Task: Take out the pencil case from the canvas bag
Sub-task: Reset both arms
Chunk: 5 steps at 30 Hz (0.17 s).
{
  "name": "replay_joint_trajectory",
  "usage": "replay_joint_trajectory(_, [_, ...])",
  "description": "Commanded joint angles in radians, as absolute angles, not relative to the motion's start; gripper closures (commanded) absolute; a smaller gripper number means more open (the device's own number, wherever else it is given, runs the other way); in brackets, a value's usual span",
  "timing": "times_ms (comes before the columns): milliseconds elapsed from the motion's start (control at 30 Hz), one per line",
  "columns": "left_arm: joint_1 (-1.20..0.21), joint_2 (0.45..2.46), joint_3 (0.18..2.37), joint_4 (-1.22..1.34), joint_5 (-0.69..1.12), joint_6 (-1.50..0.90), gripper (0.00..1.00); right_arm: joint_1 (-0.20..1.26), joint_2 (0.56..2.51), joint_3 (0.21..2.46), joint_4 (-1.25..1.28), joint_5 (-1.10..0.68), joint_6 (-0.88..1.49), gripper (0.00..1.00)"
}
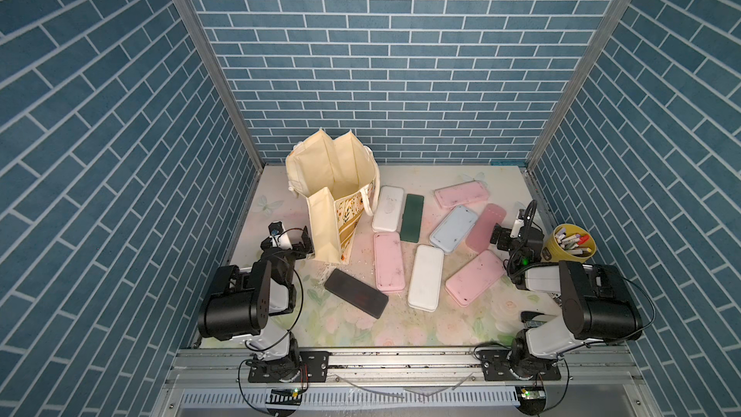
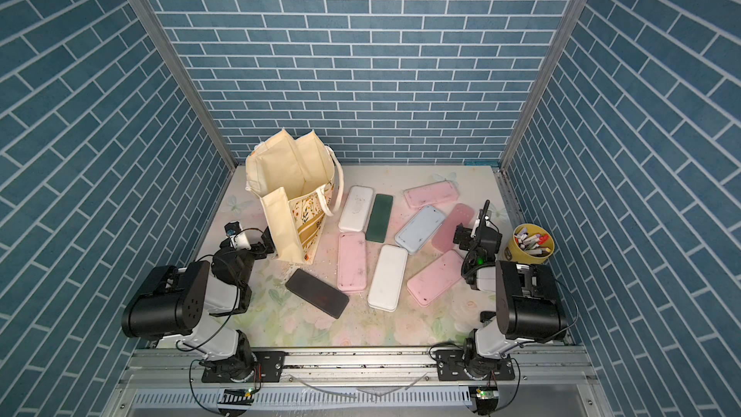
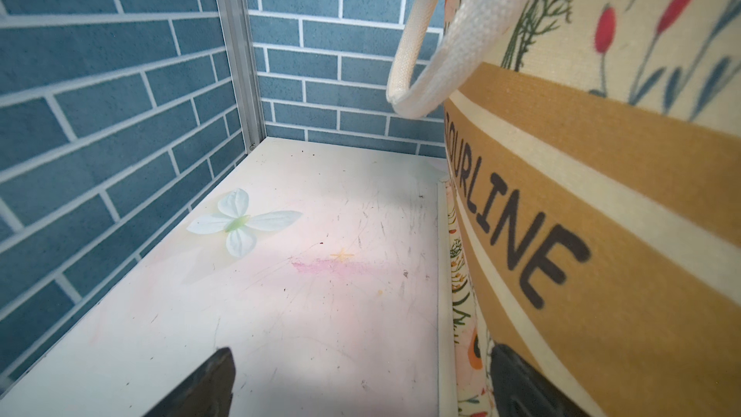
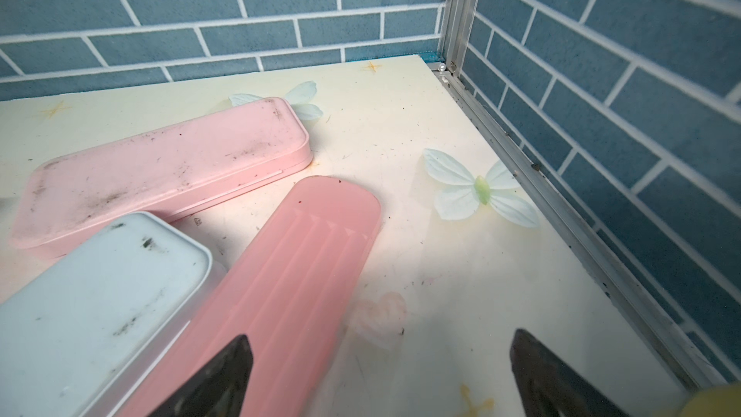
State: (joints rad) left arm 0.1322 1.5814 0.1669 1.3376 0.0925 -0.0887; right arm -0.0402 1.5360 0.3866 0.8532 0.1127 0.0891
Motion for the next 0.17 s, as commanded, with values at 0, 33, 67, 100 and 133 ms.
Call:
replay_joint_trajectory(0, [0.127, 1.585, 0.161, 1.351, 0.086, -0.075, 0.01, -0.038, 1.540, 0.385, 0.877, 0.133, 0.082, 0.01])
replay_joint_trajectory(33, [0.127, 1.586, 0.163, 1.351, 0.086, -0.076, 0.01, -0.038, 1.541, 0.385, 0.877, 0.132, 0.081, 0.01])
replay_joint_trajectory(67, [0.127, 1.585, 0.162, 1.351, 0.085, -0.076, 0.01, -0.038, 1.541, 0.385, 0.877, 0.131, 0.081, 0.01])
replay_joint_trajectory(100, [0.127, 1.586, 0.161, 1.351, 0.085, -0.076, 0.00, -0.038, 1.538, 0.382, 0.879, 0.131, 0.082, 0.01])
replay_joint_trajectory(133, [0.127, 1.586, 0.163, 1.351, 0.085, -0.076, 0.01, -0.038, 1.536, 0.379, 0.883, 0.131, 0.081, 0.01])
